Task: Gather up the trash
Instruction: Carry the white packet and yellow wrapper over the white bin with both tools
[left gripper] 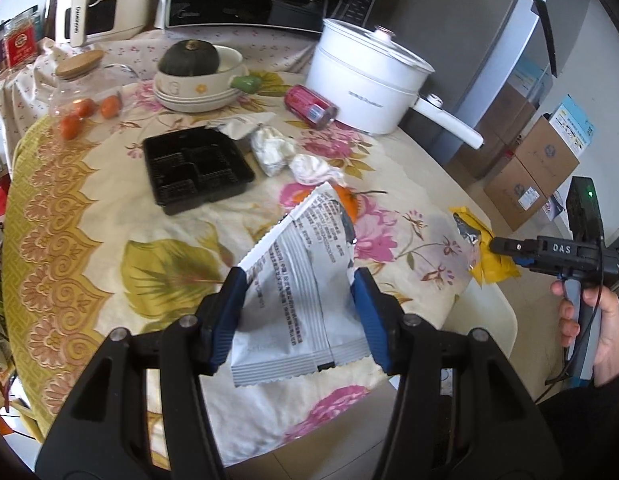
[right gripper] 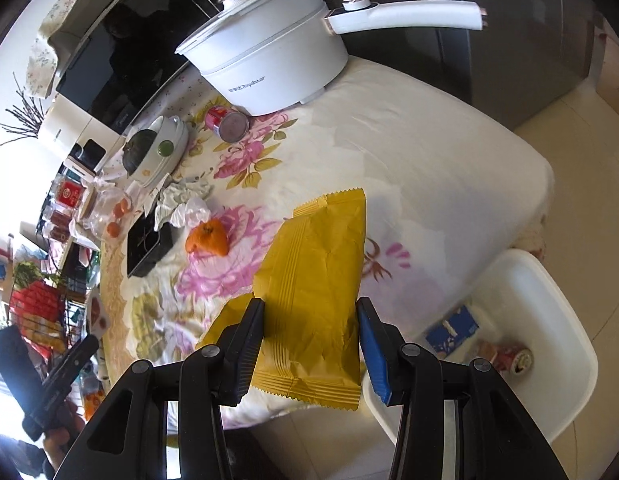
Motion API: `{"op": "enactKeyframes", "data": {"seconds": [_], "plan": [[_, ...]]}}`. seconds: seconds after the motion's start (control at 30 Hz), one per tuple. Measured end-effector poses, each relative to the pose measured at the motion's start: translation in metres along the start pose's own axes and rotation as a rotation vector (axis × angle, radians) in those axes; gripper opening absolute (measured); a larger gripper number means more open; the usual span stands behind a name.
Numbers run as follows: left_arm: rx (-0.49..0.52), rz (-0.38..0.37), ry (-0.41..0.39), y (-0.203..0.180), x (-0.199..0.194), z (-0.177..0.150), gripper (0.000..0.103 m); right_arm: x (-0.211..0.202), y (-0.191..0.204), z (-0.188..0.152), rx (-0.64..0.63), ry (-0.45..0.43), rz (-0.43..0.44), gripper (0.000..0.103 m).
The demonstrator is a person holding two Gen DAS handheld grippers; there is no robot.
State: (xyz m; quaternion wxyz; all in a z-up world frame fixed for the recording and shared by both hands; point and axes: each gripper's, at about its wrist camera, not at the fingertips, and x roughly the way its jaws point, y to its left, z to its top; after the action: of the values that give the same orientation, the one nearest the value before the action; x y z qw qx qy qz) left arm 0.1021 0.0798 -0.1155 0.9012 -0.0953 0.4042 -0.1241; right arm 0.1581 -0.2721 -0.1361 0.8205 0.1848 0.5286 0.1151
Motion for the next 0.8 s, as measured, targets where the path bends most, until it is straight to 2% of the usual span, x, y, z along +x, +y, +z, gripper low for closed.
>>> {"op": "enactKeyframes", "data": {"seconds": [0.3, 0.8], "plan": [[0.065, -0.04, 0.032, -0.044, 0.021, -0.004, 0.057, -0.028, -0.04, -0.022, 0.031, -0.018, -0.035, 0.047], [0.258, -0.102, 0.056, -0.146, 0.055, -0.027, 0.057, -0.052, -0.107, -0.046, 0.084, -0.011, -0.149, 0.047]]}}
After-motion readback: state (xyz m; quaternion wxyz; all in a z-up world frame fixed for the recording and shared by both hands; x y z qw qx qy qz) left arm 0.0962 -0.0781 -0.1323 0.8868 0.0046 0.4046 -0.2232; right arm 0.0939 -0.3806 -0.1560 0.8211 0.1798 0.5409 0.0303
